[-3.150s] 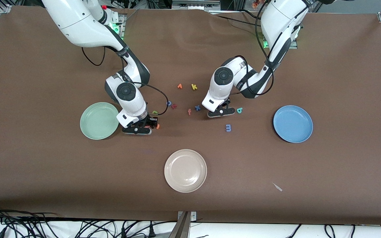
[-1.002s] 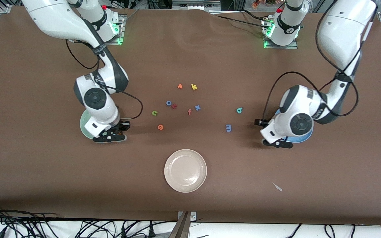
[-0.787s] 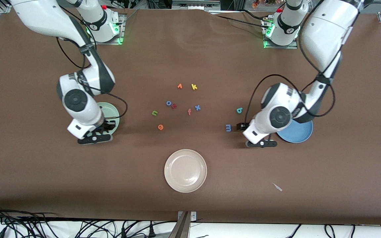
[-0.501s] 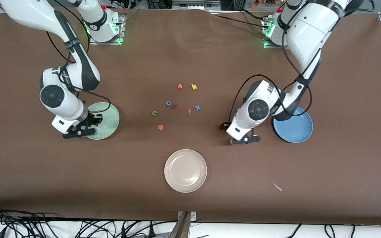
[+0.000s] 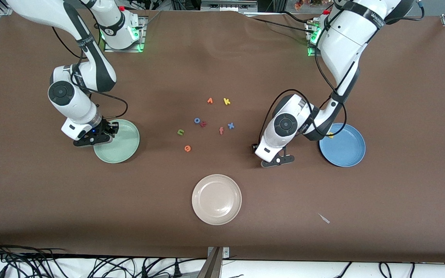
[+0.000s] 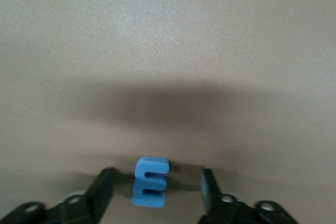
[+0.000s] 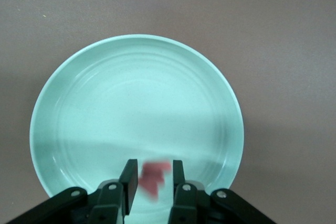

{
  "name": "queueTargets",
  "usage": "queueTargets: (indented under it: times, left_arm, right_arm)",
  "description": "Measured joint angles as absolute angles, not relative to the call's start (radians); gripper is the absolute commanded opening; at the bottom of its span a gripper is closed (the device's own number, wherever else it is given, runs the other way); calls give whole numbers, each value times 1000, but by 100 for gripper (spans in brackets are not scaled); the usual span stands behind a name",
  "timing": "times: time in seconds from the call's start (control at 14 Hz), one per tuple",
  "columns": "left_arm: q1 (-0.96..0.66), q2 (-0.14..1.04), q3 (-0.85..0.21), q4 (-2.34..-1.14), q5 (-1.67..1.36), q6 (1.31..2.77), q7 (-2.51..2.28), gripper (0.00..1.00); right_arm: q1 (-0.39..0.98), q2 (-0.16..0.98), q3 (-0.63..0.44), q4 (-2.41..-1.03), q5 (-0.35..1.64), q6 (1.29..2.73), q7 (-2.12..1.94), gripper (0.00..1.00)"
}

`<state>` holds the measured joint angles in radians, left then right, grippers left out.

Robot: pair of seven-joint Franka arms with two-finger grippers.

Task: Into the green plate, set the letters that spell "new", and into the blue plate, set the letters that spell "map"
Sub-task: 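Grasp the blue E with the left gripper while the right gripper withdraws, then place the E on the blue plate while the right gripper reaches the orange 6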

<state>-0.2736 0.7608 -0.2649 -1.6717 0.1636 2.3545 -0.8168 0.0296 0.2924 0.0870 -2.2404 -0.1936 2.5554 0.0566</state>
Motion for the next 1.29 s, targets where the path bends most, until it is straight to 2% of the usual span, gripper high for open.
queueTargets:
  times: [0.14, 0.21, 0.36, 0.5, 0.72, 1.0, 1.29]
  left_arm:
    - [-274, 759, -265, -1666, 164, 2354, -817, 2]
    - [-274, 758, -264, -1664, 164, 2351, -817, 0]
    - [-273, 756, -262, -1663, 165, 2346, -817, 0]
    - [-272, 756, -261, -1659, 166, 2330, -811, 0]
    - [-229, 743, -246, -1621, 175, 2146, -657, 0]
    - [-85, 690, -243, -1605, 177, 1941, -321, 0]
    - [31, 663, -240, -1608, 193, 1840, 7, 0]
  right_arm:
    - [30, 292, 87, -2240, -192, 2559, 57, 63]
    - [30, 292, 87, -2240, -190, 2560, 60, 63]
    - [31, 292, 98, -2240, -186, 2566, 90, 64]
    - [32, 295, 153, -2230, -184, 2568, 195, 64]
    - [74, 312, 255, -2187, -184, 2568, 408, 64]
    - [201, 372, 266, -2101, -184, 2567, 627, 64]
    - [294, 475, 263, -1991, -188, 2567, 813, 64]
